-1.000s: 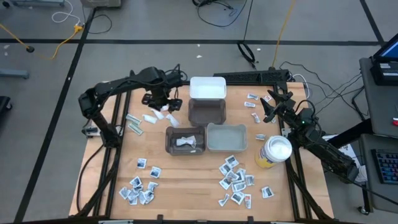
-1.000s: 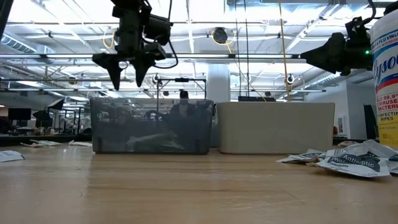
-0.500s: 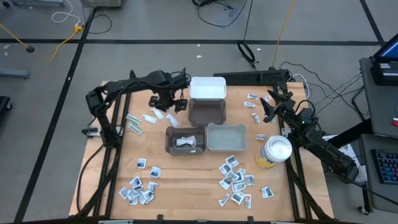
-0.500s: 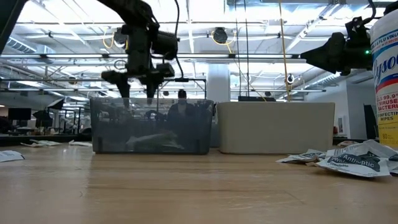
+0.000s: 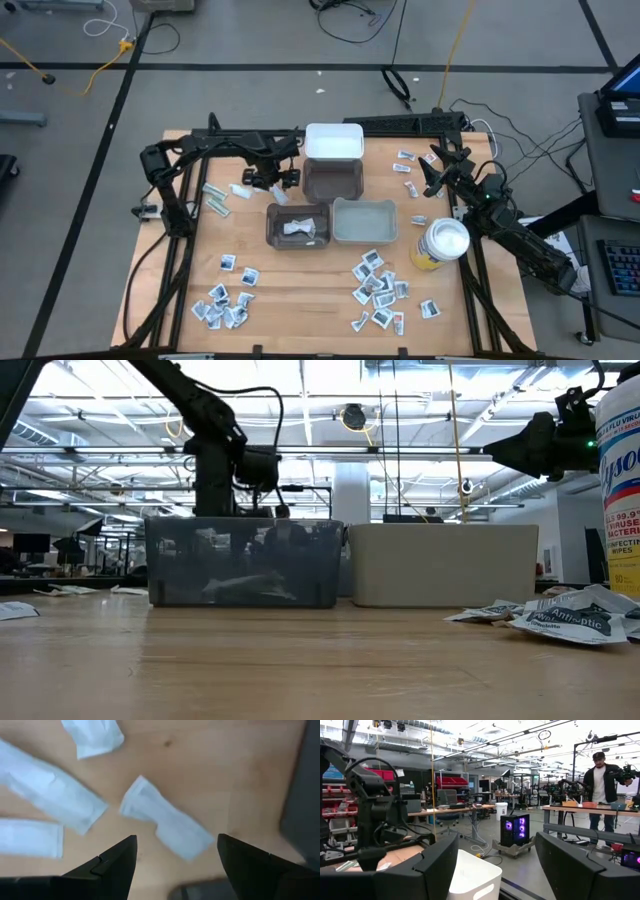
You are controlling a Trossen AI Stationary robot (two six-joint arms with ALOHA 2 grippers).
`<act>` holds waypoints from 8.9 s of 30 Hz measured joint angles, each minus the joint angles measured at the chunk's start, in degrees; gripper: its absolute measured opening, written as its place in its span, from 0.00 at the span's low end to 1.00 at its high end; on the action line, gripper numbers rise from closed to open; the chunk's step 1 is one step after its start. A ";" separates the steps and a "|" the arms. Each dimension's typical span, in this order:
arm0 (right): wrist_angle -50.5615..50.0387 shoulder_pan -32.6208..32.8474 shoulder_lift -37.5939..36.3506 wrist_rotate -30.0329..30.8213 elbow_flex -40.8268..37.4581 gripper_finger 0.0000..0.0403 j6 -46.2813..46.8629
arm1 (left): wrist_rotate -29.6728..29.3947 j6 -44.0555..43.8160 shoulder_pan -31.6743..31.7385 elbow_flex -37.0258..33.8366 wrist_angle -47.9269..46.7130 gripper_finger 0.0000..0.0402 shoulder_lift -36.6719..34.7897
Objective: Pick & Place First Aid Supplies
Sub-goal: Put the white bandage into the bottom black bin
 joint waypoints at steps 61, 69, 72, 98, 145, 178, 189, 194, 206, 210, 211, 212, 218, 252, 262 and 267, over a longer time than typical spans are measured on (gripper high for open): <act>0.00 0.00 0.02 0.02 0.02 0.65 0.00 | -0.84 54.01 -0.59 20.45 -21.61 0.00 -1.62; 0.01 0.00 0.02 0.00 0.00 0.65 -0.01 | -2.18 69.01 -3.32 22.15 -28.95 0.00 -1.66; 0.01 -0.01 0.01 0.02 0.00 0.65 0.00 | -4.04 69.34 -4.82 22.15 -30.54 0.00 -1.66; 0.00 0.00 0.02 0.01 0.01 0.65 0.00 | -4.37 61.54 -23.25 35.63 -35.14 0.00 9.16; 0.00 0.00 0.02 0.02 0.02 0.65 0.00 | -3.96 58.84 -27.12 26.72 -13.46 0.25 17.22; 0.00 -0.01 0.02 0.02 0.00 0.65 -0.02 | 2.09 17.30 -15.21 26.76 -18.75 0.67 3.92; 0.00 -0.02 0.00 0.01 0.01 0.65 -0.02 | 2.55 4.88 -11.80 26.76 -24.39 0.66 3.52; 0.00 0.00 0.02 0.02 0.00 0.65 0.00 | 2.42 6.34 -6.21 26.76 -25.59 0.68 3.52; 0.00 -0.01 0.01 0.01 0.02 0.65 0.00 | 1.80 10.90 6.95 26.74 -26.40 0.68 3.54; 0.00 0.00 0.00 0.02 0.00 0.65 -0.02 | 1.51 12.30 11.17 26.74 -26.40 0.67 3.54; 0.00 0.00 0.02 0.00 0.00 0.65 -0.02 | 1.49 12.53 12.19 26.74 -26.42 0.66 3.54; 0.00 0.00 0.01 0.01 0.01 0.65 0.00 | 1.49 12.79 13.21 26.74 -26.42 0.66 3.54; 0.00 -0.02 0.00 0.00 0.00 0.65 0.00 | 1.49 14.44 18.43 26.74 -26.54 0.63 3.54; 0.00 0.00 0.01 0.01 0.01 0.65 0.00 | 1.06 15.90 15.96 8.09 -9.36 0.66 10.49; 0.00 -0.01 0.01 0.00 0.01 0.65 -0.02 | 0.57 16.77 16.48 7.99 -9.48 0.39 10.49; 0.00 0.00 0.01 0.01 0.02 0.65 0.00 | 0.55 16.75 16.48 7.99 -9.51 0.17 10.49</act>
